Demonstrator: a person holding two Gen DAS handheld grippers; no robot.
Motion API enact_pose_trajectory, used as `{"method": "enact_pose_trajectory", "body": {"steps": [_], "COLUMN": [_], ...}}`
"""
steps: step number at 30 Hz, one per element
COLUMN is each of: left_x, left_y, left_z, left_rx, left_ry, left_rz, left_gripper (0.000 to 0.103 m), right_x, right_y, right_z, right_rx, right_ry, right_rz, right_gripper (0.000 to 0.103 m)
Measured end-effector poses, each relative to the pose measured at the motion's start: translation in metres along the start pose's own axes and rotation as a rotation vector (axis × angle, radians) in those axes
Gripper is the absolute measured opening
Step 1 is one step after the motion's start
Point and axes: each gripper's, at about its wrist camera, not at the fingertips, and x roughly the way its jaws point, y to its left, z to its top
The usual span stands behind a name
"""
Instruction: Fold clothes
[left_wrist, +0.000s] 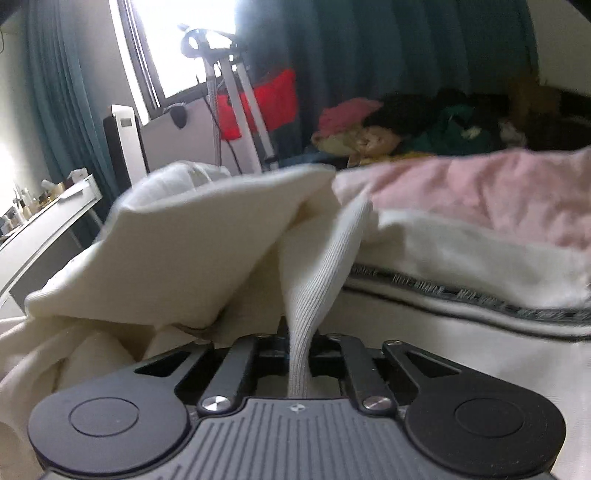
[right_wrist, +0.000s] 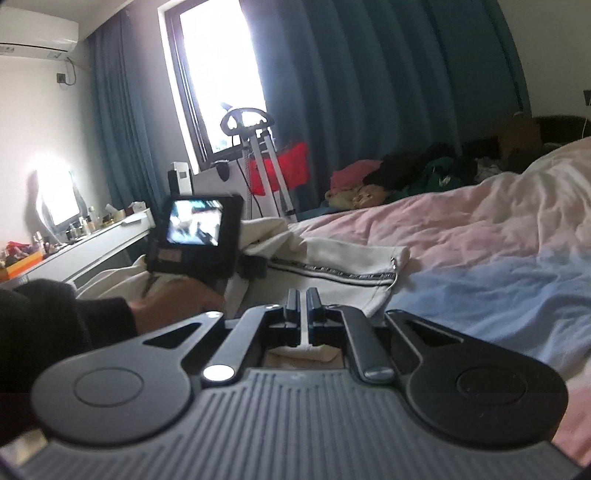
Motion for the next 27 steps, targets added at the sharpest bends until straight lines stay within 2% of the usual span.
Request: {"method": "enact_pose_trajectory", "body": {"steps": [4,8,11,14,17,20,22,27], "left_x": [-0.059,-0.139,-0.195,-0.24,-0.266,-0.272,-0.269,-0.269], "left_y": [0.024,0.052,0.071,0.081,0.089,0.092,0.095,0.102], "left_z": [0.002,-0.013,-0.036,-0.075,-0.12,-0.155,-0.167,-0.172], "left_rx": [0.0,-0.027,-0.052,-0.057,-0.06,-0.064,-0.105,-0.171], "left_ry": [-0.063,-0.145,-0.181,-0.185,-0.131,-0.089,-0.038,-0.029], "left_rz": [-0.067,-0.151,-0.215,-0.273,-0.311,-0.304,-0.316,-0.321], "left_gripper": [0.006,0.005,0.005,0.005,0.005,0.006,0.006,0.006], "right_x": [-0.01,-0.023,-0.034,-0.042,-0.046,-0.047,-0.046,-0.038], "right_y": [0.004,0.008,0.009,0.007,0.005,0.0,-0.005,-0.031], "right_z": [0.004,0.009,0.013,0.014,0.012,0.007,0.003,-0.005], "right_rx": [-0.003,-0.009,0.004,0.049,0.103,0.188,0.25,0.444], "right_ry": [-0.018,-0.046,-0.055,-0.027,0.019,0.085,0.125,0.165], "right_rz": [-0.012,-0.031,-0.037,-0.016,0.007,0.044,0.07,0.084], "right_gripper": [0.006,0.007,0.007,0.008,0.008,0.008,0.007,0.006]}}
